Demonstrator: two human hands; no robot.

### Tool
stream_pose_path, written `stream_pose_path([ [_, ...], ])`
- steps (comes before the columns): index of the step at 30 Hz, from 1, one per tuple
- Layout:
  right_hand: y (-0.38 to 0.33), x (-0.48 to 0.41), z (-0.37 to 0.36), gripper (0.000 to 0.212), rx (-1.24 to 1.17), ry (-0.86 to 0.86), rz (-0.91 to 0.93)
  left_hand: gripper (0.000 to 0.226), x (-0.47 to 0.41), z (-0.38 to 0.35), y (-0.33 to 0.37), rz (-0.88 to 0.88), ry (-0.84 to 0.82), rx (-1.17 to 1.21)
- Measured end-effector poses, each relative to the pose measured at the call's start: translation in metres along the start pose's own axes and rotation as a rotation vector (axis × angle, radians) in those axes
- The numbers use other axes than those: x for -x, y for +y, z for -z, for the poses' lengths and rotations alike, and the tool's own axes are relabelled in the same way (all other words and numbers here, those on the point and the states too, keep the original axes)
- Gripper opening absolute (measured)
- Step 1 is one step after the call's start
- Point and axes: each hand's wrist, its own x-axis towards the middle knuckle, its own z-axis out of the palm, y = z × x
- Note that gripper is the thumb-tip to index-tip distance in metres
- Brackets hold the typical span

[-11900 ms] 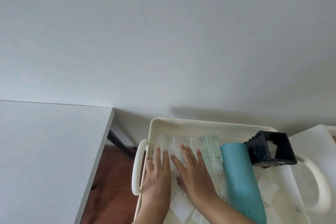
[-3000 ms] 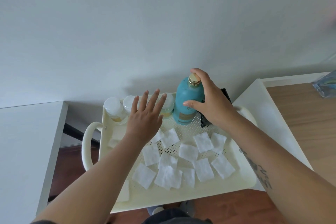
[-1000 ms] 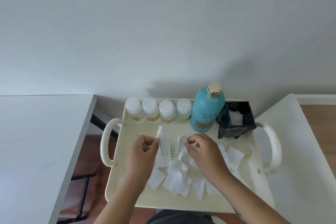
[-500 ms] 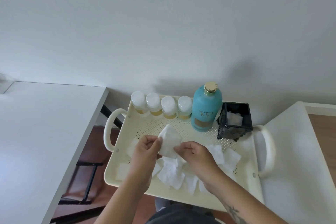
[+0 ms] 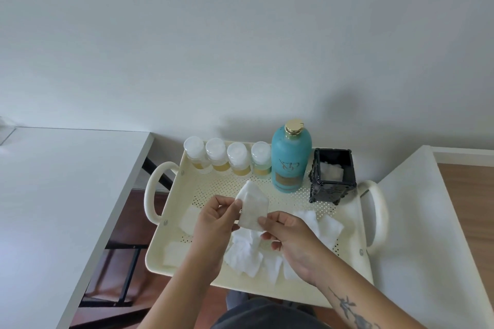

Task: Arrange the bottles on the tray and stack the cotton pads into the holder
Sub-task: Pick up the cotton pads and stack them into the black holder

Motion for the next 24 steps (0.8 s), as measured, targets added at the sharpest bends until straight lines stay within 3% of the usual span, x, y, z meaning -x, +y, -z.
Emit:
stream_pose_path([
  [6,-0.014,0.018,0.021,0.006,0.153,0.163,0.133,0.009,-0.005,-0.002,0.007,-0.061,0.052,-0.056],
  [14,-0.083,0.040,0.074,0.002,0.506,0.616,0.571,0.016,-0.007,-0.021,0.020,-0.142,-0.056,-0.104],
  [17,-0.099,0.031,0.090,0.006,0.667,0.691,0.553,0.014,-0.006,-0.031,0.023,-0.150,-0.110,-0.114],
  [24,-0.105,0.016,0.096,0.011,0.881,0.680,0.522,0.011,-0.007,-0.039,0.026,-0.153,-0.140,-0.117],
])
